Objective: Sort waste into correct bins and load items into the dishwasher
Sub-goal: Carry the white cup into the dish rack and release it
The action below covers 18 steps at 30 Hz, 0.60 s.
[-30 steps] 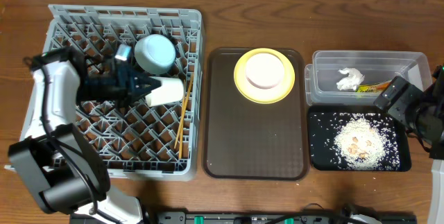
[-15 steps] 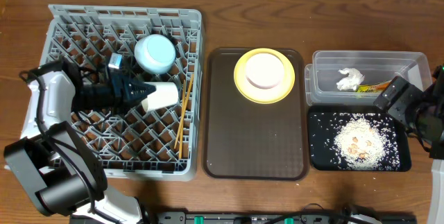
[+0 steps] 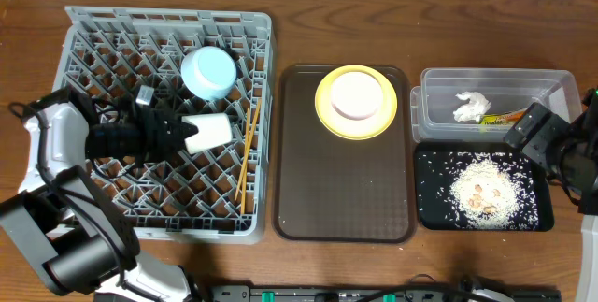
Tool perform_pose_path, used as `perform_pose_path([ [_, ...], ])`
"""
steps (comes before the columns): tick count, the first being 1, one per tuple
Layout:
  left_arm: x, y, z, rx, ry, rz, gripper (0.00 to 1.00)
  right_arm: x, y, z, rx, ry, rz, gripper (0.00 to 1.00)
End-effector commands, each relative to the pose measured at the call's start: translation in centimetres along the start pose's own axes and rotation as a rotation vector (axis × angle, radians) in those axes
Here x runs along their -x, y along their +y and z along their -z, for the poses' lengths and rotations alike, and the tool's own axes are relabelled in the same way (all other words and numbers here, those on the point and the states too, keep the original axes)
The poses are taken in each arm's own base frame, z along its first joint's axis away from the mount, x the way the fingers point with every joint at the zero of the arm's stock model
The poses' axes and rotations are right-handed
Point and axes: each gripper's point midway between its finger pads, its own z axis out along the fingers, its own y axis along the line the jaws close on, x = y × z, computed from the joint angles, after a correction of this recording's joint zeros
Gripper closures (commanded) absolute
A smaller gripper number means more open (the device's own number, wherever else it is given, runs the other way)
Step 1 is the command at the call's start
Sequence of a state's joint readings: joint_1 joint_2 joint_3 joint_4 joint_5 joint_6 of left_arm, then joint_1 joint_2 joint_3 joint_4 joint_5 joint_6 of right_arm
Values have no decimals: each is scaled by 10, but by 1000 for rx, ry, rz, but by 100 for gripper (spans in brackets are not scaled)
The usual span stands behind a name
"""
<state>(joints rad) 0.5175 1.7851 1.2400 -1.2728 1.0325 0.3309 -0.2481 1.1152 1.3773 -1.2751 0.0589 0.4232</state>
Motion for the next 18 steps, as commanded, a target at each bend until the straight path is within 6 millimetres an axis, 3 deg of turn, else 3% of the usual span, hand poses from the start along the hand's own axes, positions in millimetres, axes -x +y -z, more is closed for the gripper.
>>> perform_pose_path([
  [1, -4, 27, 6, 119, 18, 62, 5, 1, 0, 2, 2, -4, 13, 1],
  [7, -3, 44, 20, 171, -11, 137, 4, 1, 0, 2, 2, -5, 13, 1],
  [18, -3, 37, 65, 224, -195, 164, 4, 1, 0, 2, 2, -4, 13, 1],
])
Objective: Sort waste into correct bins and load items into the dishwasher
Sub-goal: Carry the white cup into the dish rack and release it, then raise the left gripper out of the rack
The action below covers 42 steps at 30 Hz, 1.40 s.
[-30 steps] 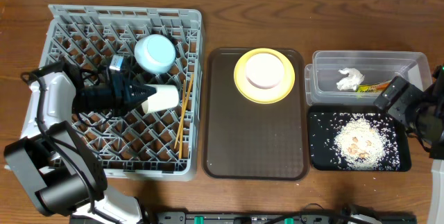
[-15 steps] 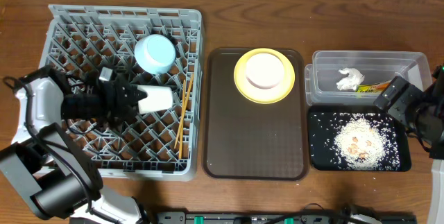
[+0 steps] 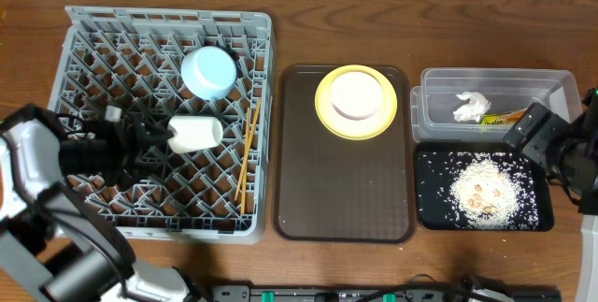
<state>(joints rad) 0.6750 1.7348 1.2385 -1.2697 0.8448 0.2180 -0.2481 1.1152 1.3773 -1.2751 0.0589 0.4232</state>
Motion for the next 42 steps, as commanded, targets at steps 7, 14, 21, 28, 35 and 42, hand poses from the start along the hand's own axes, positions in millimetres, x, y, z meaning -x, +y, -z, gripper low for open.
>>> perform_pose_path([
  [7, -4, -11, 51, 134, -244, -1, 4, 1, 0, 2, 2, -4, 13, 1],
  [14, -28, -53, 76, 142, -403, -153, 4, 1, 0, 2, 2, -5, 13, 1],
  [21, -47, -93, 86, 108, -515, -260, 4, 1, 0, 2, 2, -5, 13, 1],
  [28, -47, -107, 67, 95, -457, -332, 92, 1, 0, 2, 2, -4, 13, 1],
  [35, -20, -112, 39, 187, -442, -372, 92, 1, 0, 2, 2, -4, 13, 1],
  [42, 10, -89, 7, 428, -436, -360, 92, 1, 0, 2, 2, -4, 13, 1],
])
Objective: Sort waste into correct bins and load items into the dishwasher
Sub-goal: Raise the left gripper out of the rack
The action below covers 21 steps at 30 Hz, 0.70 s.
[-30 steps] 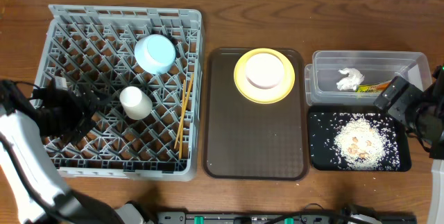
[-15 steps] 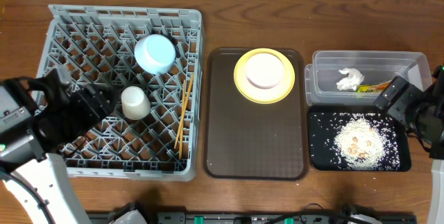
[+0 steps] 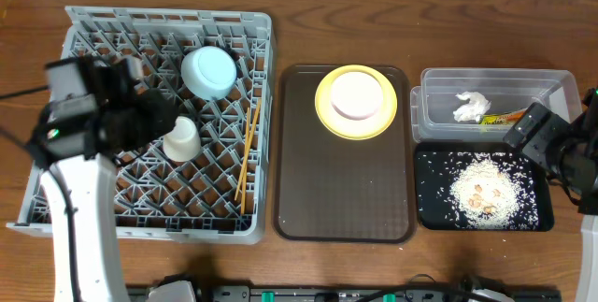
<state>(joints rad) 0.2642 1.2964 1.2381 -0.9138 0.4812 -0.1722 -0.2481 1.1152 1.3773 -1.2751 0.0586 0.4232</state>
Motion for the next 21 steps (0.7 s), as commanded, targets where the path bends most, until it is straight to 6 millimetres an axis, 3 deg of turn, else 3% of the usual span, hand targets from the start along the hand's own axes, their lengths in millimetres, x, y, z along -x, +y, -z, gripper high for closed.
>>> perform_pose_path([
  [1, 0, 24, -22, 180, 24, 9, 92, 1, 0, 2, 2, -5, 13, 1],
  [5, -7, 33, -44, 239, 94, 4, 92, 1, 0, 2, 2, -4, 13, 1],
  [9, -13, 56, -64, 333, 160, 20, 92, 1, 0, 2, 2, -5, 13, 1],
  [21, -38, 89, -100, 429, 317, 55, 92, 1, 0, 2, 2, -5, 13, 1],
])
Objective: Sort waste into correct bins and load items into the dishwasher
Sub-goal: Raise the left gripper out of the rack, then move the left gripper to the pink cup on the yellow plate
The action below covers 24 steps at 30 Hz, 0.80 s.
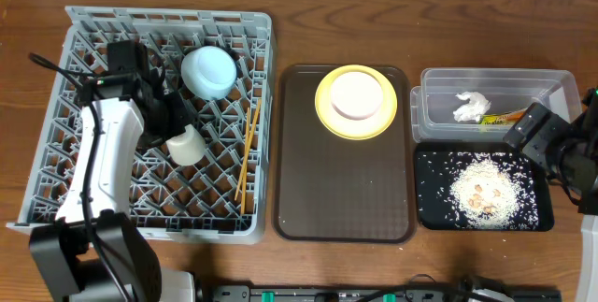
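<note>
A grey dish rack (56,152) fills the left of the table. A light blue bowl (207,70) sits in it upside down, and wooden chopsticks (248,152) lie along its right side. My left gripper (176,122) reaches into the rack's middle and appears shut on a white cup (188,146), which stands mouth down among the tines. A yellow plate (329,115) with a pale bowl (355,94) on it rests on the brown tray (341,190). At the right edge my right gripper (525,132) hovers; its jaws are not visible.
A clear bin (542,82) at the far right holds a crumpled tissue (472,106) and a wrapper (500,120). In front of it a black tray (430,166) carries a heap of rice scraps (481,190).
My left arm has swung round, its wrist now nearer the rack's back. The white cup sits a little lower and to the right. The right arm has not moved.
My left gripper held the white cup on its side over the rack's middle. Then the cup was further left, still sideways. Later it was turned mouth down in the rack, where it stays now. The right arm kept still throughout.
</note>
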Tool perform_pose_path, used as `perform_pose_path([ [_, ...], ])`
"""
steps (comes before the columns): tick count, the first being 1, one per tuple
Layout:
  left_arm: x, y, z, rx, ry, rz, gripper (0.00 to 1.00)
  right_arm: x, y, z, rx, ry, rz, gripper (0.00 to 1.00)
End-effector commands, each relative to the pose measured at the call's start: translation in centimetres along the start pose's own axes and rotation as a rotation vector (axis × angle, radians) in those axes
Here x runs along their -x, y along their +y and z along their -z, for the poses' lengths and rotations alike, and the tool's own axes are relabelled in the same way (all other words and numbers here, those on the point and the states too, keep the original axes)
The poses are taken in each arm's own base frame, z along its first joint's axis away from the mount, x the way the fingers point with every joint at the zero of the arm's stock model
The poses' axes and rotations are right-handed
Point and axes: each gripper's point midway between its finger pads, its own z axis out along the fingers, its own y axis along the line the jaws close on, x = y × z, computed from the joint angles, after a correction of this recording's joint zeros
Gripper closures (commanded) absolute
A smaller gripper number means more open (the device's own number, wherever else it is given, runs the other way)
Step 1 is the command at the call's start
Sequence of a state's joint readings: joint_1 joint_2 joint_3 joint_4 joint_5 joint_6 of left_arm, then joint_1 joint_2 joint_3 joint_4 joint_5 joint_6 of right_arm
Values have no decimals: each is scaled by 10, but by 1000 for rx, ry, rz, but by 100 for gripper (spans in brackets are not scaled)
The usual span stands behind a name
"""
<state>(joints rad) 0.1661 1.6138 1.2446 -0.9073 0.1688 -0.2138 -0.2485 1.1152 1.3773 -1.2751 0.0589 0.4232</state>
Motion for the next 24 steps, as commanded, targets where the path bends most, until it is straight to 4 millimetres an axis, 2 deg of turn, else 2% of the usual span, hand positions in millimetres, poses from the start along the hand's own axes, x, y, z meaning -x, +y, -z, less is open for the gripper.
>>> perform_pose_path([
  [1, -12, 16, -26, 82, 86, 17, 92, 1, 0, 2, 3, -5, 13, 1],
  [4, -11, 15, -24, 79, 76, 25, 92, 1, 0, 2, 2, -4, 13, 1],
  [8, 0, 9, -5, 59, 9, 49, 92, 1, 0, 2, 2, -4, 13, 1],
  [11, 13, 2, 27, 23, -95, 96, 79, 1, 0, 2, 2, -4, 13, 1],
  [12, 15, 0, 36, 12, -125, 101, 77, 1, 0, 2, 2, -4, 13, 1],
  [14, 18, -3, 57, -12, -188, 113, 73, 1, 0, 2, 2, -4, 13, 1],
  [16, 17, -7, 75, -41, -239, 125, 63, 1, 0, 2, 3, -5, 13, 1],
  [19, 11, -27, 101, -130, -295, 94, 46, 1, 0, 2, 2, -4, 13, 1],
  [20, 7, -39, 110, -175, -312, 64, 42, 1, 0, 2, 2, -4, 13, 1],
  [24, -6, -69, 122, -249, -320, 18, 39, 1, 0, 2, 3, -5, 13, 1],
])
